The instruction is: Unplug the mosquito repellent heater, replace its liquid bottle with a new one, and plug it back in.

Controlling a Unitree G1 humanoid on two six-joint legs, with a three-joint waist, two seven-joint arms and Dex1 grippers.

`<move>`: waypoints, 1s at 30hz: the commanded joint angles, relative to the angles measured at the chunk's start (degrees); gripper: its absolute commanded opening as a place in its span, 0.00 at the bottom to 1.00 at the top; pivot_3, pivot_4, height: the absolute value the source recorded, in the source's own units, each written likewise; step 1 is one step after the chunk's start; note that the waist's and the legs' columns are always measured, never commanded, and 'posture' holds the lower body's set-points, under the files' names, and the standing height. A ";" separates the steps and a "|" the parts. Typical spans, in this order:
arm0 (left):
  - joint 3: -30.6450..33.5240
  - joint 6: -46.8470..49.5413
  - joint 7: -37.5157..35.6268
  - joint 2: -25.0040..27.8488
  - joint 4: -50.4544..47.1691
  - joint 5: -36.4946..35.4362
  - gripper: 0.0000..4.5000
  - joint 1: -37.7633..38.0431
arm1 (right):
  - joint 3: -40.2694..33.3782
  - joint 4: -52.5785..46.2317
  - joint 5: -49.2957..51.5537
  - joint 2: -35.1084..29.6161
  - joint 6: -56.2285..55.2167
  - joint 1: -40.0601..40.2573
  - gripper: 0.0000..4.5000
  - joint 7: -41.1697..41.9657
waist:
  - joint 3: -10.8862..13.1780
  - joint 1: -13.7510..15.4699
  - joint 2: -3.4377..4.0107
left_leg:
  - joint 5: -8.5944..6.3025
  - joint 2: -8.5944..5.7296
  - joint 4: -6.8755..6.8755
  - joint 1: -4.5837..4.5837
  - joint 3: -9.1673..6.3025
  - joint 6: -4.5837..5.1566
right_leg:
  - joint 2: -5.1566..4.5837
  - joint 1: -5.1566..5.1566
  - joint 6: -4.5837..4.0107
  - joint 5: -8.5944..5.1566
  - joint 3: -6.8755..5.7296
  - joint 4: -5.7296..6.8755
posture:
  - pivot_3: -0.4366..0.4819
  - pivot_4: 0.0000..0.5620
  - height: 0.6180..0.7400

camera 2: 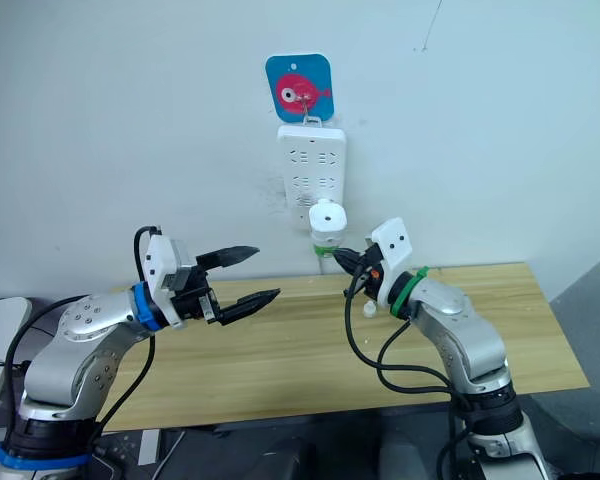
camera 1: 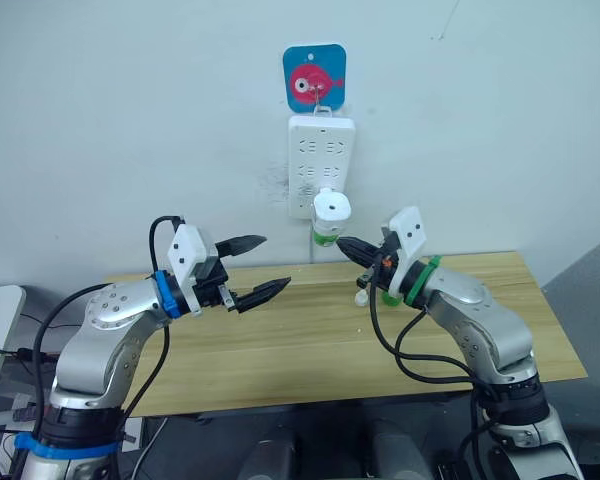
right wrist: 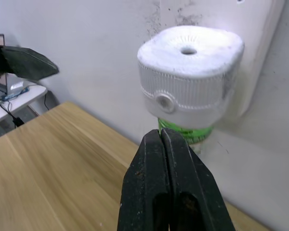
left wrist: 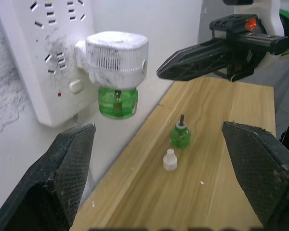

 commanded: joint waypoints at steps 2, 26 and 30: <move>-0.89 -0.77 0.12 -0.92 -1.01 -0.17 1.00 -2.07 | -0.10 -1.56 0.46 1.02 -0.92 -1.33 0.01 -0.59 | 0.00 0.00 0.00 | 0.00 -0.01 0.01 -0.01 0.00 0.00 | 0.00 -0.01 0.00 0.00 0.01 -0.02 | 0.52 0.32 1.00; -0.95 -0.36 0.91 -1.62 -1.37 -0.66 1.00 -3.54 | -1.09 -1.69 0.05 1.44 -2.02 -1.74 0.01 -2.86 | 0.00 -0.06 0.00 | 0.01 -0.01 0.00 -0.02 -0.01 -0.02 | 0.01 -0.04 0.00 0.00 0.01 0.02 | 0.50 0.30 1.00; -0.93 -0.28 1.07 -1.64 -1.47 -0.68 1.00 -3.68 | -1.18 -1.31 -0.25 1.81 -2.18 -2.07 0.01 -3.31 | 0.00 -0.06 0.00 | 0.01 -0.01 0.01 -0.02 0.00 -0.02 | 0.01 -0.04 0.00 0.00 0.01 0.02 | 0.50 0.30 1.00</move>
